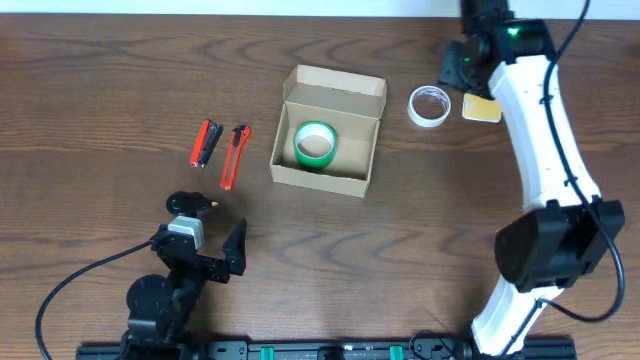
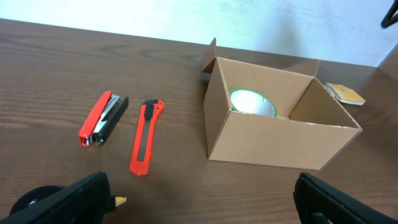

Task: Pack container
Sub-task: 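Move the right gripper to the clear tape roll and grasp it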

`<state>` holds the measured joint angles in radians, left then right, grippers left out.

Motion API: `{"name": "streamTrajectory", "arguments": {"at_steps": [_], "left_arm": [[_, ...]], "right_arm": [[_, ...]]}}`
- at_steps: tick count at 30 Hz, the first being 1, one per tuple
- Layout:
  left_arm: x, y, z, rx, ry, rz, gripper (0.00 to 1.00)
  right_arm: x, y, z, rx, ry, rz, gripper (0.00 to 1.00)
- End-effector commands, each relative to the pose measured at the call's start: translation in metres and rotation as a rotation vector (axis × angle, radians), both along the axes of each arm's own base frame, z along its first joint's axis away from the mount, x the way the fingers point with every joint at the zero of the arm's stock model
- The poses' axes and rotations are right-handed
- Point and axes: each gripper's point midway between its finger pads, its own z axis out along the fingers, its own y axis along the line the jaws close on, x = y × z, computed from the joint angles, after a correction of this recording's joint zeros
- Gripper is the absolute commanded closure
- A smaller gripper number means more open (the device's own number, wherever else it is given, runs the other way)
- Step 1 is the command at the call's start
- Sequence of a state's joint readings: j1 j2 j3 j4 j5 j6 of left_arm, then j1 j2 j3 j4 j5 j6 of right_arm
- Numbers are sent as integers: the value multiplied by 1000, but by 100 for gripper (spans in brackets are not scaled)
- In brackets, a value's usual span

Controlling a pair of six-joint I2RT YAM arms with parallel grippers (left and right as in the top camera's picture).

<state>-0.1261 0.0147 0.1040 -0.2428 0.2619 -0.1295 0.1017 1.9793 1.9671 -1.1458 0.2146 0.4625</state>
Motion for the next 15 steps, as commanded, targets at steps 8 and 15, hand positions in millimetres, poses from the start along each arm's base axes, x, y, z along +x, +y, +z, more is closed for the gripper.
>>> {"name": "streamTrajectory", "arguments": {"at_steps": [8,15], "left_arm": [[1,2,-12,18,19,8,5],[1,2,-12,18,19,8,5]], "right_arm": [[20,-20,-81,44,99,-66,46],[44,-23,-113,39,75,-54,44]]}}
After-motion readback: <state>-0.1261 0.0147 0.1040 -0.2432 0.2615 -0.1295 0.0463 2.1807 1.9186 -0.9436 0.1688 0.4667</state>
